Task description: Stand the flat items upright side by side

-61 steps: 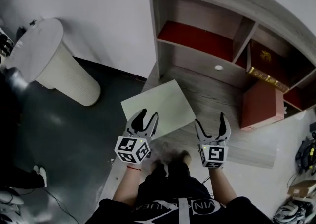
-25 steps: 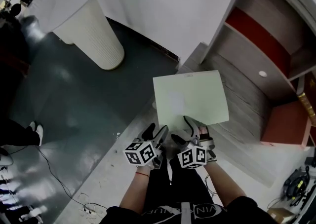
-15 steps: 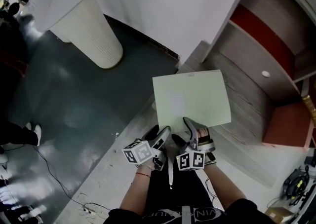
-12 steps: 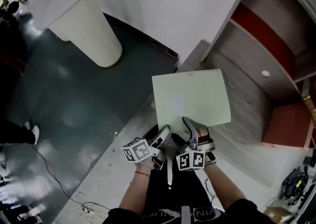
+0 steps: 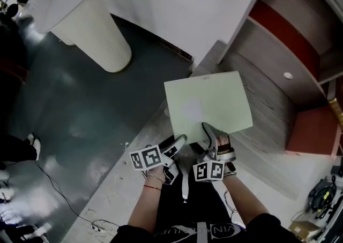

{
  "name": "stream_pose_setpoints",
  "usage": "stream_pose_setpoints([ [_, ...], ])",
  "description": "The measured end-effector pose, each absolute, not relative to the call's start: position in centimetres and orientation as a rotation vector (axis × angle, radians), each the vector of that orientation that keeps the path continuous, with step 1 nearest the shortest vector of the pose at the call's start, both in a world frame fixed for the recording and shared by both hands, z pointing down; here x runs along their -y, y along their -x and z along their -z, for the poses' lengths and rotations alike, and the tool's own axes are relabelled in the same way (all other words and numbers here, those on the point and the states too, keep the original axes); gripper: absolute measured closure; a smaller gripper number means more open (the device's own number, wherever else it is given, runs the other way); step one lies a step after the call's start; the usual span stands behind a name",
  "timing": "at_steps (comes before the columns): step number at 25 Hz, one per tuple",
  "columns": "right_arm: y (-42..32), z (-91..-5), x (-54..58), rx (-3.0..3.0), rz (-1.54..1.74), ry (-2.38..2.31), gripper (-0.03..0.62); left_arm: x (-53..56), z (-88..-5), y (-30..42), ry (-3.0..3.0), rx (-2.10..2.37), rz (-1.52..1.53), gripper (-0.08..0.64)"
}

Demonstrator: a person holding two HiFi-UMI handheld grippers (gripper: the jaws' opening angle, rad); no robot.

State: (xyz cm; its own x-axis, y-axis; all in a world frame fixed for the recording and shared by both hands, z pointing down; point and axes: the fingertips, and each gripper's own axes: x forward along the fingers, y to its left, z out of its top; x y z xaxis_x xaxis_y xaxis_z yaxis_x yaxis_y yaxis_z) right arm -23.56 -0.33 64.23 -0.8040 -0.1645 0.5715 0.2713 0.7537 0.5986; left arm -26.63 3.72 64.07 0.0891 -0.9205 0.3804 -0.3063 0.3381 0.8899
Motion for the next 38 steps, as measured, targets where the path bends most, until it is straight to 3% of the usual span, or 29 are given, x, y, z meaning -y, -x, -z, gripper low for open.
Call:
stream_pose_setpoints([
  [8,23.7,-64.0,0.0,2.28,1.07,0.071,0.148,-3.7,-62.6,25.4,-1.195,1.416,0.645,0.276],
  [14,23.8,-63.1,-0.5,2.271,1.203,0.116,0.244,-3.3,-61.7,26.0,-1.257,1.453,0.632,0.272],
  [18,24.0,-62.2,-0.5,2.269,1.253,0.111,0.27,-3.1,-60.8,26.5,-1.317,1.489,0.611,0.252],
  [22,24.3,-61.0,0.1,2.295,1.251,0.074,0.282,-2.4,-59.2,26.7,-1.373,1.475,0.617,0.221],
  [38,23.4,-55.5,5.2,2.402,1.074,-0.279,0.302,1.2,-52.0,26.6,-1.657,1.478,0.669,0.212],
])
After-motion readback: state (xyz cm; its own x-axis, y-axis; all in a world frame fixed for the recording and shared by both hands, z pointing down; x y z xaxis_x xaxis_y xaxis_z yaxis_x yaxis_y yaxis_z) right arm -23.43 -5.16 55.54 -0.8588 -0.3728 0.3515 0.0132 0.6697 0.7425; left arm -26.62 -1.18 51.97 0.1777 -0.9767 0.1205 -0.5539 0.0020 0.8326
